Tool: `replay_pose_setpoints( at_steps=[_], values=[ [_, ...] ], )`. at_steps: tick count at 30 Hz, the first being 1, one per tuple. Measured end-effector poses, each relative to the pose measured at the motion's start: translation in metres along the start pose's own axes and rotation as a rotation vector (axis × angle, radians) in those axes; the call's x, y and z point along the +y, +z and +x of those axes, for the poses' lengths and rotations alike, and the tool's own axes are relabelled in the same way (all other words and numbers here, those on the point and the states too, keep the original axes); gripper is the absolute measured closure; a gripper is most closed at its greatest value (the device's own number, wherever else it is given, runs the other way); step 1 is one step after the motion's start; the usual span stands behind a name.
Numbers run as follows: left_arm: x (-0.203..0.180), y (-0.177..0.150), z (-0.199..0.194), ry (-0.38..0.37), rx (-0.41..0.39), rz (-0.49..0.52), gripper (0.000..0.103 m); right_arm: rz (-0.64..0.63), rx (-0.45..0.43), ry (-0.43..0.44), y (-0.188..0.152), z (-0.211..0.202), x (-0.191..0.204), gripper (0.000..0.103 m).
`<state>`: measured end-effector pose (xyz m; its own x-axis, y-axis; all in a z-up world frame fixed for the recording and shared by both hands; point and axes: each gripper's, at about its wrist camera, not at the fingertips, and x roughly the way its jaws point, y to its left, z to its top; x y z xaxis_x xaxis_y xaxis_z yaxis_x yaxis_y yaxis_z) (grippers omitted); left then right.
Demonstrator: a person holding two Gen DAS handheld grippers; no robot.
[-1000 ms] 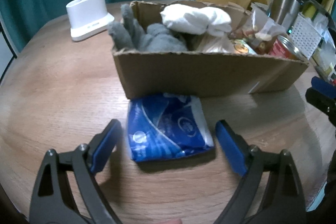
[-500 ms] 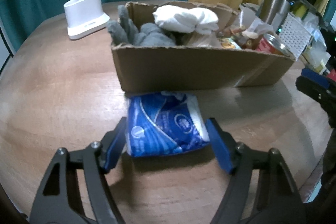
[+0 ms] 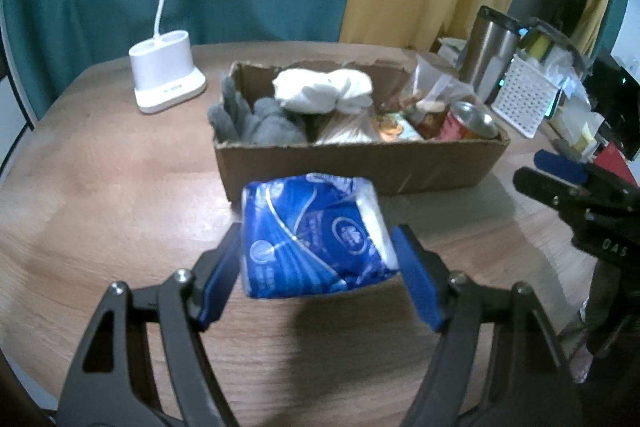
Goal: Organize objects
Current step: 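Lift the blue pack with the left gripper and carry it over the box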
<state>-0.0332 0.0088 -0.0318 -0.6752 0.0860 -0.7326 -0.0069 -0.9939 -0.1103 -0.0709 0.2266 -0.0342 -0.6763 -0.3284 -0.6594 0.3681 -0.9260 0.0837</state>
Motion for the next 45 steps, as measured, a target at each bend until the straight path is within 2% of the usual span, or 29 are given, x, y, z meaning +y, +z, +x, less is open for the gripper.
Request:
replay_pose_setpoints(
  at_steps=[20, 45],
  values=[
    [-0.020, 0.030, -0.022, -0.026, -0.092, 0.018, 0.028, 0.007, -0.029, 0.002, 0.011, -0.011, -0.013, 0.035],
    [-0.043, 0.066, 0.022, -0.069, -0.083, 0.035, 0.028, 0.019, -0.016, -0.011, 0.032, 0.007, -0.035, 0.035]
  ],
)
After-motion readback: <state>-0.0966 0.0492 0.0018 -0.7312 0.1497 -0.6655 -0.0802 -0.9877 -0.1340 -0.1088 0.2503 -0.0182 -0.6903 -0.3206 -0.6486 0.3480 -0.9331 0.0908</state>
